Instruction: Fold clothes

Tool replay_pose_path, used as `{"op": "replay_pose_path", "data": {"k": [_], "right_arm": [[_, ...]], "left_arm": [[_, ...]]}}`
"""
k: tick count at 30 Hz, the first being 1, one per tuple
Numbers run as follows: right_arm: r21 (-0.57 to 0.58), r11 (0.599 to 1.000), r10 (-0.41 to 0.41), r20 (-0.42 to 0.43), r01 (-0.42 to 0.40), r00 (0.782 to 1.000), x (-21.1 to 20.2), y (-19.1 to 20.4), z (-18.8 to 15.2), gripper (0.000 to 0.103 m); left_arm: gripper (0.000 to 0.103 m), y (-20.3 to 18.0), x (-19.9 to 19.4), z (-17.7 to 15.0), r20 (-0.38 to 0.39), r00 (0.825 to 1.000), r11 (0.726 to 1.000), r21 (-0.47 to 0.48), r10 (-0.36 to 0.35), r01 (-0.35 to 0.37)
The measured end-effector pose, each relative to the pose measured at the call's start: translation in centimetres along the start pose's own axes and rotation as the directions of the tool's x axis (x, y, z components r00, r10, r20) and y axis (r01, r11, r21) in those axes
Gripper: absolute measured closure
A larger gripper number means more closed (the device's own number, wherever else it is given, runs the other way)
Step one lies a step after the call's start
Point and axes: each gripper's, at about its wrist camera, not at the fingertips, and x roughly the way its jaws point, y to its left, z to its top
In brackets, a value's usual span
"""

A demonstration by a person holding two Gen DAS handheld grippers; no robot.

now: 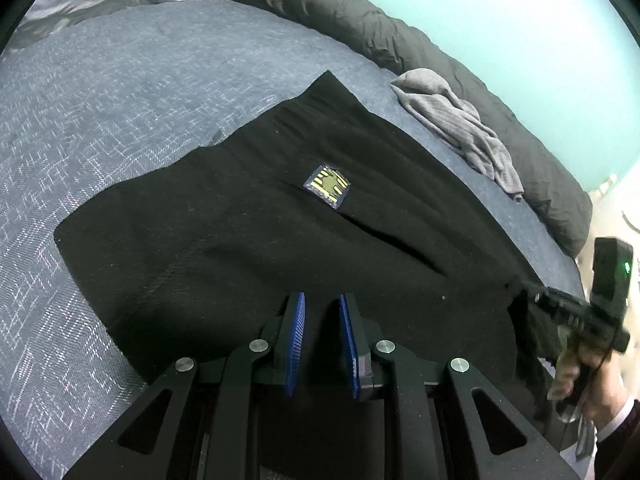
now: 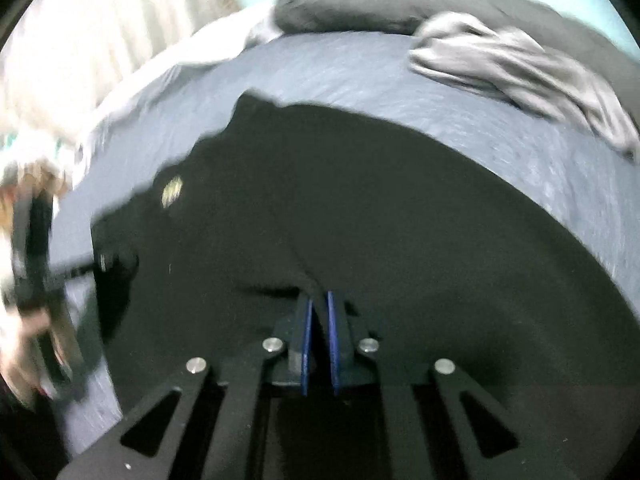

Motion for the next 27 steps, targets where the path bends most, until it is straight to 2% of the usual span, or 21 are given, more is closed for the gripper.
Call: {"op": "replay_pose_path", "data": {"k": [4, 7, 10, 12, 14, 15, 16, 19, 22, 27], "right_arm": [[0.04, 0.999, -0.027, -0.015, 0.028, 1.0, 0.9, -0.8, 0.8, 0.096], [0.072, 0.997, 0.019, -0.033, -0.016, 0.999, 1.0, -0.9, 1.0, 0.096], [0.086, 0.996, 0.032, -0.006, -0.031, 0.999, -1.1, -2.3, 1.1, 0.081], [0.122, 0.992, 0.023, 0.021, -0.025, 1.0, -2.7, -3.9, 1.3, 0.077], [0.168, 0.985, -0.038, 0.036, 0.031, 0.999, -4.3, -6.3, 1.9, 0.071], [0.186, 0.98, -0.079, 0.035, 0.071, 0.996, -4.9, -7.4, 2.1, 0.063], [0.201, 0.973, -0.125, 0.032, 0.116, 0.992, -5.5, -8.6, 2.0, 0.058], [0.222, 0.954, -0.211, 0.021, 0.201, 0.977, -6.7, -11.0, 1.9, 0.055], [0.184, 0.938, -0.292, -0.033, 0.293, 0.956, -6.4, -12.3, 1.5, 0.053], [0.108, 0.929, -0.343, -0.099, 0.353, 0.934, -4.1, -13.1, 1.3, 0.053]], "left_arm": [[0.083, -0.1, 0.0, 0.0, 0.001, 1.0, 1.0, 0.001, -0.003, 0.003], [0.083, 0.0, 0.0, 0.0, -0.002, 1.0, 1.0, 0.0, -0.004, 0.004], [0.083, 0.0, 0.1, 0.0, -0.003, 1.0, 1.0, -0.003, -0.005, 0.005], [0.083, -0.1, 0.1, 0.0, -0.003, 1.0, 1.0, -0.002, -0.005, 0.005], [0.083, -0.1, 0.1, -0.1, -0.005, 1.0, 1.0, -0.001, -0.005, 0.005], [0.083, -0.1, 0.1, -0.1, -0.004, 1.0, 1.0, -0.001, -0.004, 0.004], [0.083, -0.2, 0.1, -0.1, -0.004, 1.0, 1.0, 0.0, -0.004, 0.004], [0.083, -0.2, 0.2, -0.1, -0.004, 1.0, 1.0, 0.003, 0.0, 0.0], [0.083, -0.4, 0.4, -0.2, -0.007, 1.0, 1.0, 0.006, 0.002, -0.002], [0.083, -0.6, 0.6, -0.2, -0.008, 1.0, 1.0, 0.019, 0.006, -0.006]]}}
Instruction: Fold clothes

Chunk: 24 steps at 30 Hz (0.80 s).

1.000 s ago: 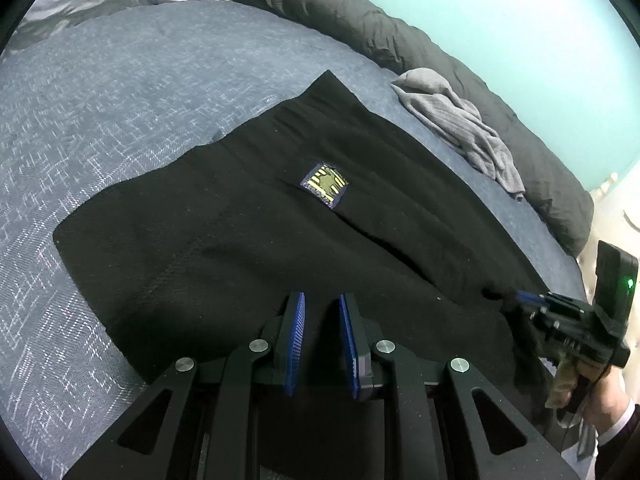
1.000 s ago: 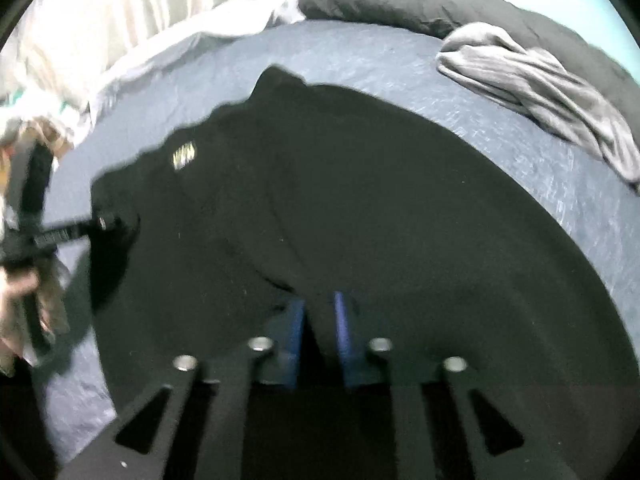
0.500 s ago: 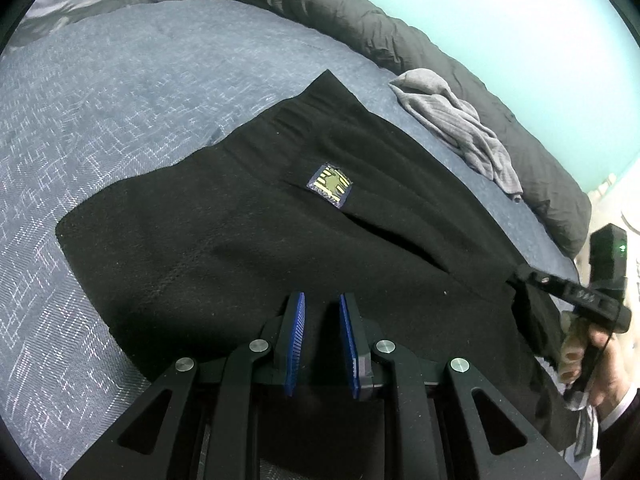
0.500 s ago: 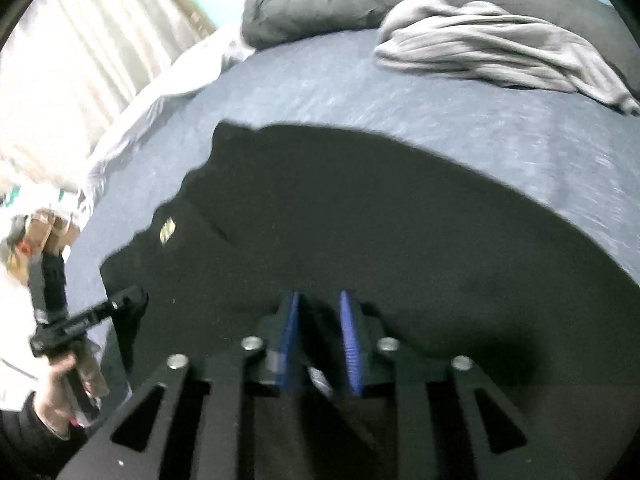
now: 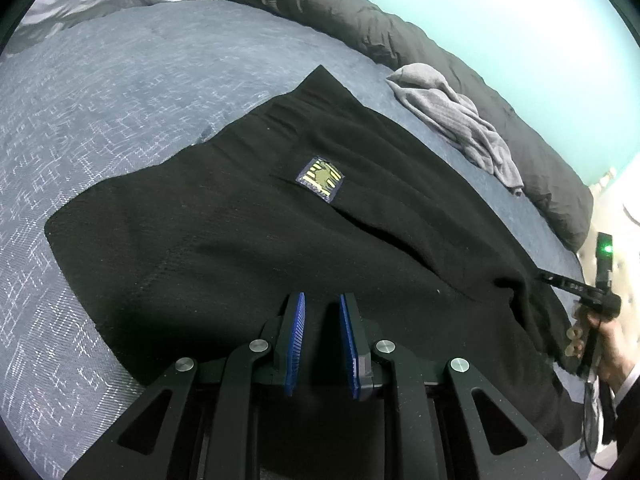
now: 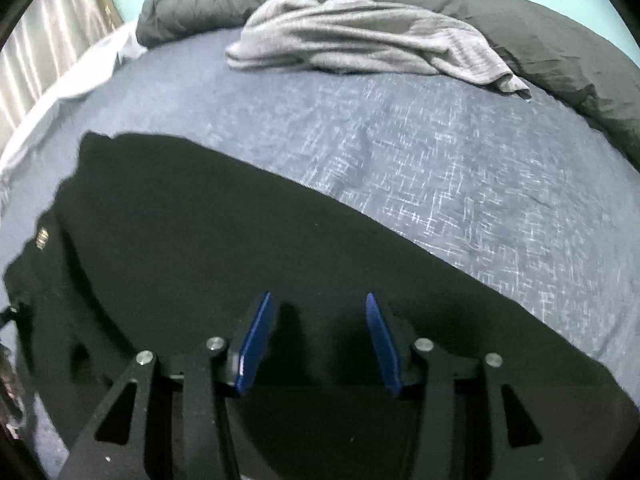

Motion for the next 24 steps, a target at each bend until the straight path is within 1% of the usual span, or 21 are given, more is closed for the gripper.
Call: {"op": "replay_pose_path", "data": {"k": [3, 5, 6, 7, 8, 11, 15, 19, 22, 24], "right_arm": [[-0.06, 0.997, -0.047, -0.029, 0.046, 0.998, 1.7, 0.6, -0.1, 0.054], [-0.066, 0.997, -0.04, -0.024, 0.039, 0.999, 2.3, 0.7, -0.4, 0.07], [-0.063, 0.997, -0.036, -0.012, 0.035, 0.999, 2.4, 0.7, -0.5, 0.075], [-0.061, 0.997, -0.036, -0.002, 0.036, 0.999, 2.5, 0.8, -0.5, 0.088], [-0.062, 0.997, -0.041, 0.007, 0.042, 0.999, 2.6, 0.8, -0.5, 0.096], [-0.058, 0.997, -0.045, 0.025, 0.046, 0.999, 2.7, 0.8, -0.5, 0.1], [-0.001, 0.999, -0.05, 0.082, 0.051, 0.995, 2.1, -0.5, 0.4, 0.101], [0.045, 0.997, -0.073, 0.118, 0.068, 0.99, 1.7, -1.4, 1.6, 0.101], [0.078, 0.991, -0.115, 0.123, 0.106, 0.986, 1.8, -2.0, 2.6, 0.103], [0.106, 0.989, -0.114, 0.103, 0.103, 0.988, 2.3, -2.7, 2.8, 0.103]], "left_arm": [[0.083, 0.0, 0.1, 0.0, -0.002, 1.0, 1.0, 0.003, 0.002, -0.002], [0.084, 0.0, 0.2, 0.0, -0.003, 1.0, 1.0, 0.005, 0.002, -0.002], [0.084, 0.0, 0.2, 0.0, -0.004, 1.0, 1.0, 0.006, 0.002, -0.002], [0.083, 0.0, 0.3, 0.0, -0.005, 1.0, 1.0, 0.007, 0.003, -0.003], [0.083, 0.0, 0.3, 0.0, -0.005, 1.0, 1.0, 0.008, 0.004, -0.004], [0.083, -0.2, 0.3, -0.1, -0.005, 1.0, 1.0, 0.01, 0.005, -0.005], [0.084, -0.2, 0.4, -0.1, -0.005, 1.0, 1.0, 0.014, 0.009, -0.009], [0.084, -0.4, 0.5, -0.1, -0.006, 1.0, 1.0, 0.02, 0.014, -0.014], [0.084, -0.3, 0.6, 0.0, -0.006, 1.0, 1.0, 0.023, 0.015, -0.015], [0.084, -0.3, 0.7, 0.0, -0.007, 1.0, 1.0, 0.022, 0.014, -0.014]]}}
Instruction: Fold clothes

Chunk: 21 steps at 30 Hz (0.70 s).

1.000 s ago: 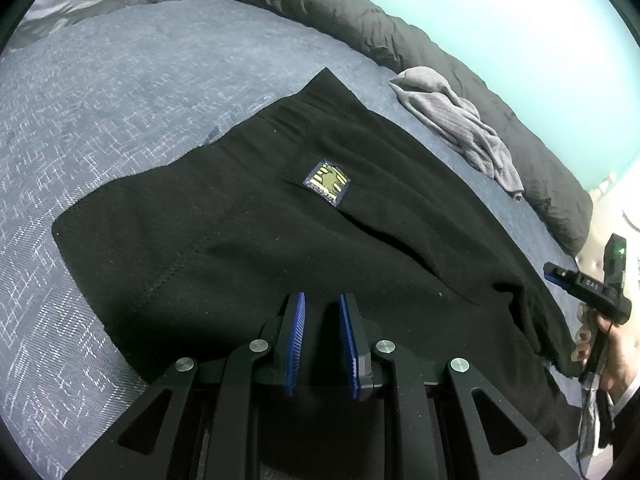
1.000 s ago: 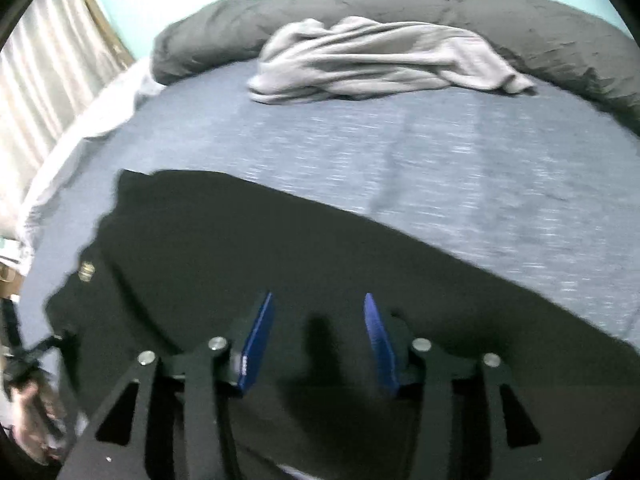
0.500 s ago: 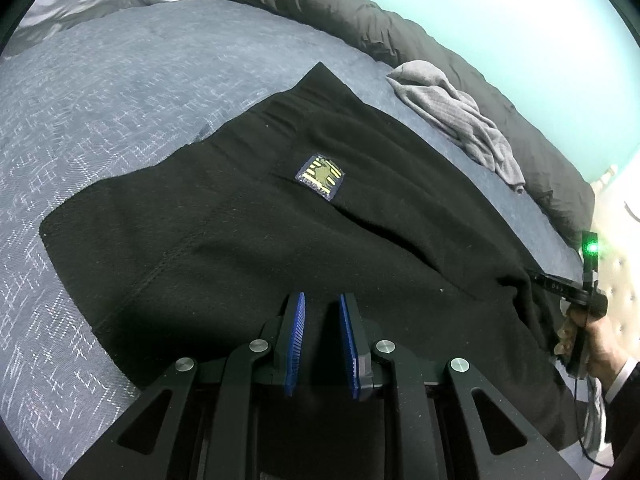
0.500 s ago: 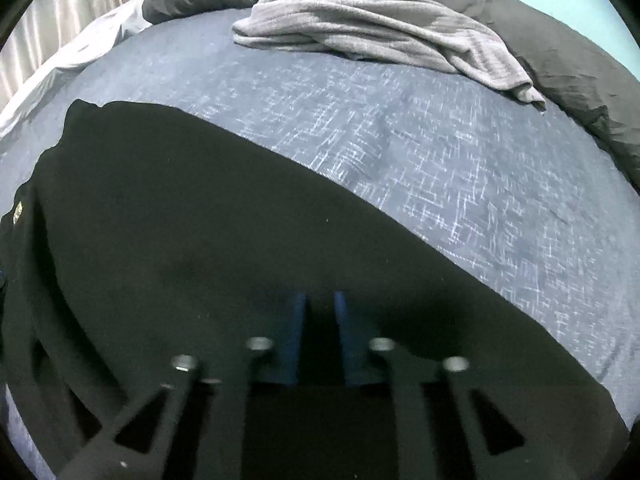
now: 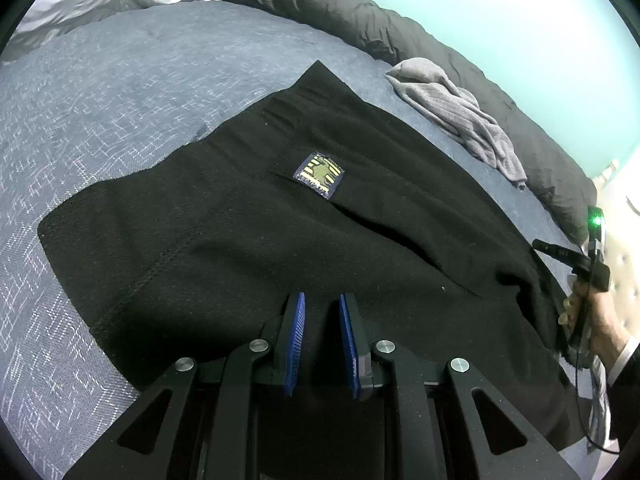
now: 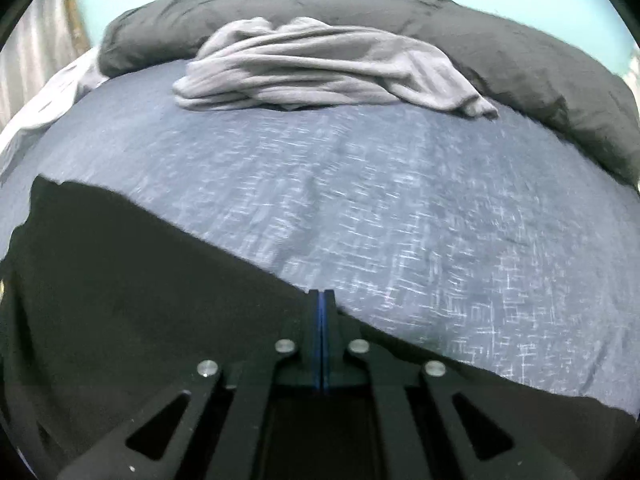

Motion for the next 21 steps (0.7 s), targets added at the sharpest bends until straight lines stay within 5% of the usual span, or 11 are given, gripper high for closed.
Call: {"op": "replay_pose_path", "data": {"k": [7, 9, 11, 21], "right_arm": [[0.03, 0.996, 0.083, -0.019, -0.083, 0.996, -0.7, -1.4, -1.5, 0.101], [0.067, 0.994, 0.083, -0.001, -0.082, 0.997, -1.7, -2.5, -2.2, 0.095], [0.107, 0.99, 0.088, 0.02, -0.09, 0.996, -2.9, -3.8, -3.1, 0.072], [0.31, 0.942, 0.094, 0.119, -0.127, 0.988, -12.3, -11.6, -14.1, 0.058]], "left_arm": [[0.083, 0.0, 0.0, 0.0, 0.0, 1.0, 1.0, -0.001, -0.004, 0.004], [0.084, 0.0, 0.0, 0.0, -0.001, 1.0, 1.0, -0.004, -0.006, 0.006], [0.083, 0.0, 0.1, 0.0, -0.001, 1.0, 1.0, -0.003, -0.007, 0.007], [0.083, 0.0, -0.2, 0.0, 0.0, 1.0, 1.0, -0.001, -0.014, 0.014]]}}
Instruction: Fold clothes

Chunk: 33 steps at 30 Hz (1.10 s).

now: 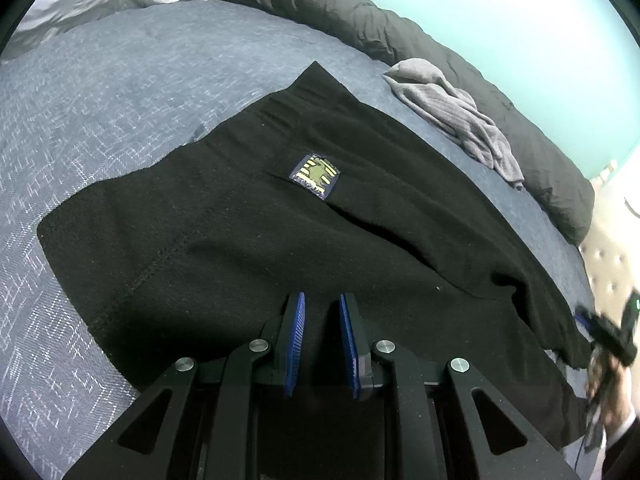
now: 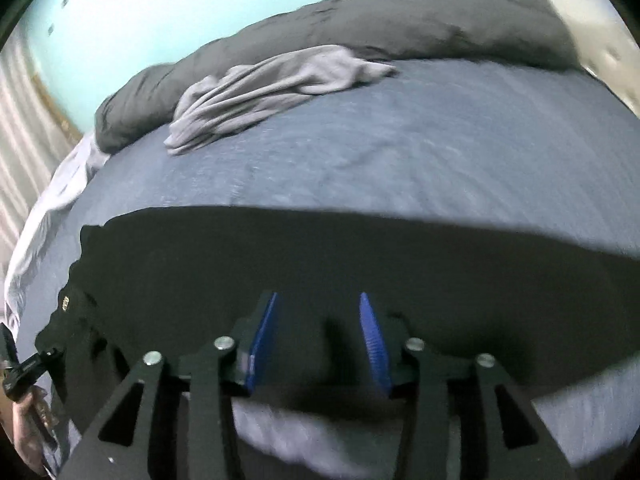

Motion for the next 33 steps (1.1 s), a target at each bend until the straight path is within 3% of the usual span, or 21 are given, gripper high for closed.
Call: {"op": "replay_pose_path", "data": {"k": [6, 8, 17, 21, 27, 28, 30, 32, 33], "right_arm": [[0.146, 0.988, -0.06, 0.003, 0.058, 0.998, -5.6, -6.1, -6.3, 0.053], [0.148, 0.987, -0.062, -0.001, 0.062, 0.998, -6.8, -7.1, -7.6, 0.048], [-0.135, 0.991, -0.039, -0.123, 0.023, 0.992, -7.9, -4.4, -10.9, 0.047], [-0.269, 0.963, -0.023, -0.183, -0.028, 0.983, -5.9, -0.7, -11.6, 0.047], [-0.367, 0.93, -0.079, -0.217, -0.007, 0.973, -2.6, 2.3, -12.1, 0.047], [-0.379, 0.925, -0.089, -0.218, -0.001, 0.972, -2.2, 2.6, -12.1, 0.05], [-0.406, 0.914, -0.107, -0.217, 0.01, 0.97, -1.8, 2.9, -12.2, 0.065], [-0.415, 0.91, -0.117, -0.211, 0.02, 0.97, -1.6, 3.1, -12.3, 0.088], [-0.419, 0.908, -0.122, -0.208, 0.024, 0.97, -1.5, 3.2, -12.3, 0.091]], "left_arm": [[0.083, 0.2, -0.7, 0.0, 0.012, 1.0, 1.0, -0.004, 0.006, -0.006], [0.083, 0.2, -0.8, 0.0, 0.015, 1.0, 1.0, -0.002, 0.007, -0.007], [0.083, -0.5, -0.5, -0.2, 0.009, 1.0, 1.0, 0.013, 0.006, -0.006], [0.083, -0.7, -0.4, -0.2, 0.007, 1.0, 1.0, 0.018, 0.006, -0.007], [0.083, -0.4, -0.3, -0.2, 0.006, 1.0, 1.0, 0.016, 0.005, -0.005], [0.083, -0.4, -0.3, -0.2, 0.005, 1.0, 1.0, 0.015, 0.004, -0.004], [0.083, -0.4, -0.2, -0.1, 0.005, 1.0, 1.0, 0.013, 0.003, -0.003], [0.083, -0.3, -0.2, -0.1, 0.005, 1.0, 1.0, 0.013, 0.003, -0.003], [0.084, -0.3, -0.2, -0.1, 0.006, 1.0, 1.0, 0.013, 0.003, -0.003]]}}
